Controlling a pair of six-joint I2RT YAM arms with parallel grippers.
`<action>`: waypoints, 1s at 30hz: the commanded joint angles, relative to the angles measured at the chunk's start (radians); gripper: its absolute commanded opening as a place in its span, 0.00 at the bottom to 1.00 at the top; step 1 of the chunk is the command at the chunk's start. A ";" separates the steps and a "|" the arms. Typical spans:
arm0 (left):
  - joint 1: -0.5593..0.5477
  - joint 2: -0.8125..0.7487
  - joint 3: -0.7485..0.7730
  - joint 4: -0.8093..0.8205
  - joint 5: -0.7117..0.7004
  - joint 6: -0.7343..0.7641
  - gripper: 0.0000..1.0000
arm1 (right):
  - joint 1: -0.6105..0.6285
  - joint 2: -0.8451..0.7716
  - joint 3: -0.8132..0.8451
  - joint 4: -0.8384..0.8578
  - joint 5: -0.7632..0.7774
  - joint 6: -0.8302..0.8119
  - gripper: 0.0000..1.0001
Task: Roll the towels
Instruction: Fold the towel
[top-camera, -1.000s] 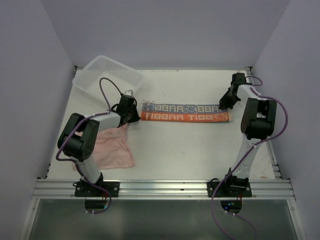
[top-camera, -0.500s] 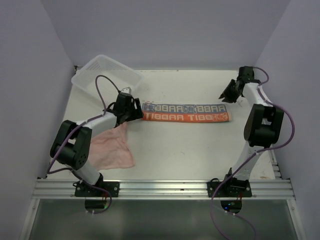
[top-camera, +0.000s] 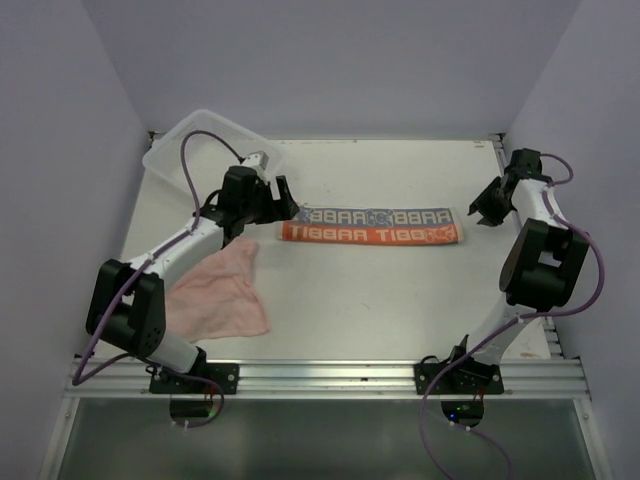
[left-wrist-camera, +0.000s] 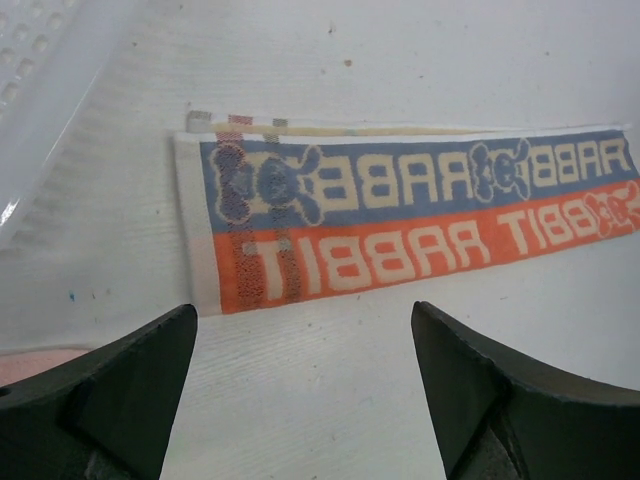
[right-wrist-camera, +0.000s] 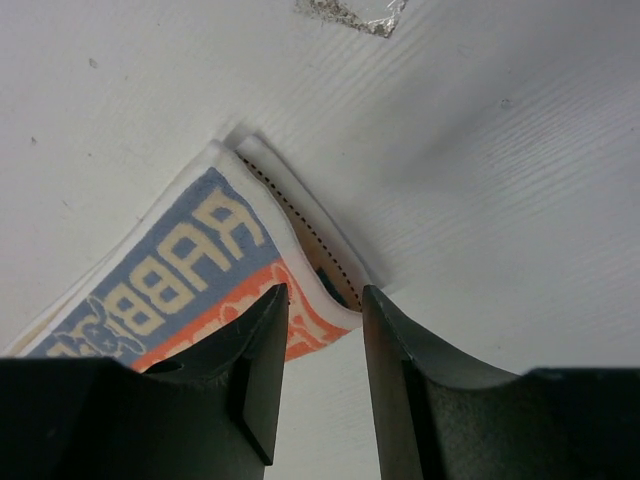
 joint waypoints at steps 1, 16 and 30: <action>0.000 -0.068 0.099 -0.048 0.077 0.087 0.92 | -0.001 -0.005 -0.011 -0.002 -0.010 -0.055 0.40; 0.000 -0.202 0.019 -0.112 -0.027 0.240 0.96 | 0.030 0.040 -0.065 0.049 -0.038 -0.134 0.52; 0.001 -0.200 0.032 -0.136 -0.040 0.248 0.96 | 0.090 0.093 -0.100 0.013 0.148 -0.176 0.51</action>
